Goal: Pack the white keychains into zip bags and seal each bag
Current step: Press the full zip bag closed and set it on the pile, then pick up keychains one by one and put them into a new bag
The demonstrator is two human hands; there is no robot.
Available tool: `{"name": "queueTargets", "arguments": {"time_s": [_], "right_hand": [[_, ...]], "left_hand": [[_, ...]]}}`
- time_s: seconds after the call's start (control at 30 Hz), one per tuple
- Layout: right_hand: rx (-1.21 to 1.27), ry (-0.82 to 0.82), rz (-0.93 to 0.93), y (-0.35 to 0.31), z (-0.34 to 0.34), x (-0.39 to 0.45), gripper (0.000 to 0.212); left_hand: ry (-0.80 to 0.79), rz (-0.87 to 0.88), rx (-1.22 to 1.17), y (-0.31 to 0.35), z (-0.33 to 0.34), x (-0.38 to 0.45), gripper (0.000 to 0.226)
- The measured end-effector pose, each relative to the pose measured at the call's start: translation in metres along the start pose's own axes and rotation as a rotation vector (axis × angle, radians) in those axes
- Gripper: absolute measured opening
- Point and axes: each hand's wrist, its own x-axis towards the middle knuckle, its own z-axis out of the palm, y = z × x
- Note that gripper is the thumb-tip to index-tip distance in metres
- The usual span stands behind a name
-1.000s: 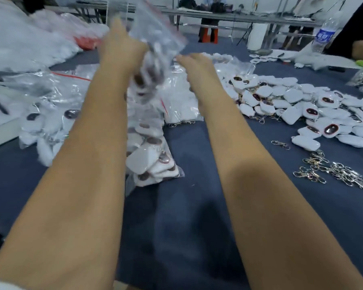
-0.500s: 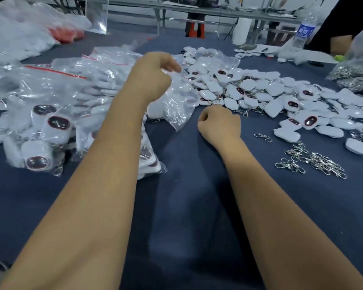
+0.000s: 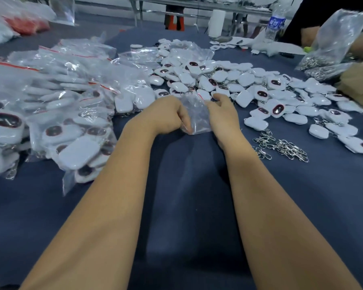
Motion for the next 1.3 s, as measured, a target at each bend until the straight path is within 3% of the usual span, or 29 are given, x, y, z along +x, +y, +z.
{"name": "queueTargets", "arguments": {"time_s": [0.07, 0.13, 0.2, 0.27, 0.3, 0.4, 0.5, 0.6, 0.67, 0.77, 0.9, 0.97, 1.07, 1.13, 1.3], "right_hand": [[-0.037, -0.032, -0.009, 0.002, -0.004, 0.002, 0.04], [-0.106, -0.028, -0.048, 0.007, -0.007, 0.002, 0.043], [-0.136, -0.006, -0.071, 0.01, -0.009, 0.002, 0.045], [-0.096, 0.052, -0.064, 0.009, -0.01, 0.002, 0.042], [-0.082, 0.082, -0.056, 0.008, -0.011, 0.002, 0.041], [-0.125, 0.1, -0.061, 0.005, -0.012, 0.0, 0.039], [-0.305, 0.1, -0.054, 0.004, -0.019, -0.004, 0.037], [-0.737, 0.245, 0.024, 0.007, -0.032, -0.006, 0.031], [-0.883, 0.277, -0.004, 0.007, -0.032, -0.007, 0.03], [-0.738, 0.176, -0.16, 0.004, -0.017, -0.006, 0.018], [-0.274, 0.057, -0.138, 0.002, -0.006, -0.008, 0.027], [-0.18, 0.055, -0.12, 0.003, -0.008, -0.007, 0.03], [-0.056, 0.036, -0.078, 0.006, -0.01, -0.005, 0.036], [-0.064, 0.009, -0.071, 0.007, -0.009, -0.005, 0.047], [0.02, 0.04, -0.13, 0.007, -0.004, -0.007, 0.055]], "left_hand": [[-0.099, -0.027, 0.063, 0.005, -0.009, -0.001, 0.034], [-0.165, -0.081, 0.164, 0.012, -0.019, -0.003, 0.003], [-0.033, -0.102, 0.37, 0.016, -0.02, -0.001, 0.02], [0.297, -0.006, 0.485, 0.026, -0.011, 0.001, 0.019], [0.387, 0.033, 0.431, 0.031, -0.004, 0.003, 0.021], [0.313, -0.054, 0.255, 0.035, 0.024, 0.014, 0.04], [0.243, -0.179, 0.253, 0.029, 0.048, 0.022, 0.056], [0.327, -0.149, 0.229, 0.027, 0.057, 0.028, 0.045], [0.417, -0.137, 0.198, 0.026, 0.056, 0.03, 0.045], [0.473, -0.203, 0.26, 0.019, 0.055, 0.033, 0.051], [0.468, -0.178, 0.355, 0.013, 0.053, 0.029, 0.032], [0.556, -0.023, 0.115, 0.014, 0.053, 0.026, 0.017], [0.424, 0.02, -0.346, 0.023, 0.055, 0.02, 0.012], [0.361, -0.014, -0.355, 0.024, 0.059, 0.019, 0.01], [0.416, -0.04, -0.3, 0.021, 0.059, 0.021, 0.017]]}}
